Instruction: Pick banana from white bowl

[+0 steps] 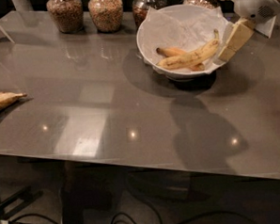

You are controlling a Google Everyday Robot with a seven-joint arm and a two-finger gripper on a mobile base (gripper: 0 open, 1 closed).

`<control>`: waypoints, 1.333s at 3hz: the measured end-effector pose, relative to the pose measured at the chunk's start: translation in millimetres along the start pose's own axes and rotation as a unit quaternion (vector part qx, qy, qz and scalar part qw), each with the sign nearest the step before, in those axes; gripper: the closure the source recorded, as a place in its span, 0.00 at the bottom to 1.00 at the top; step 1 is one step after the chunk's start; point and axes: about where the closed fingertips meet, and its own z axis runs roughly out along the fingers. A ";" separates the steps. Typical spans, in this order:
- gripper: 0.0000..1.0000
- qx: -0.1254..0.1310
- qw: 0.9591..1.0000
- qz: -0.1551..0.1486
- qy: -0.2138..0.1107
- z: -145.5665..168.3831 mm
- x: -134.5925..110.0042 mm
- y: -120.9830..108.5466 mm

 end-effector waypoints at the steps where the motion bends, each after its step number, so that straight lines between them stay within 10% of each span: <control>1: 0.00 0.000 1.000 0.000 0.000 -0.2 -0.3 0.0; 3: 0.00 0.047 0.995 -0.082 0.027 29.9 9.0 -31.0; 4: 0.19 0.052 0.991 -0.118 0.038 52.5 17.1 -47.5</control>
Offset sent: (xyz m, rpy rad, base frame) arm 0.0310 -0.0046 -0.0063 -0.1436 -0.1698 0.0296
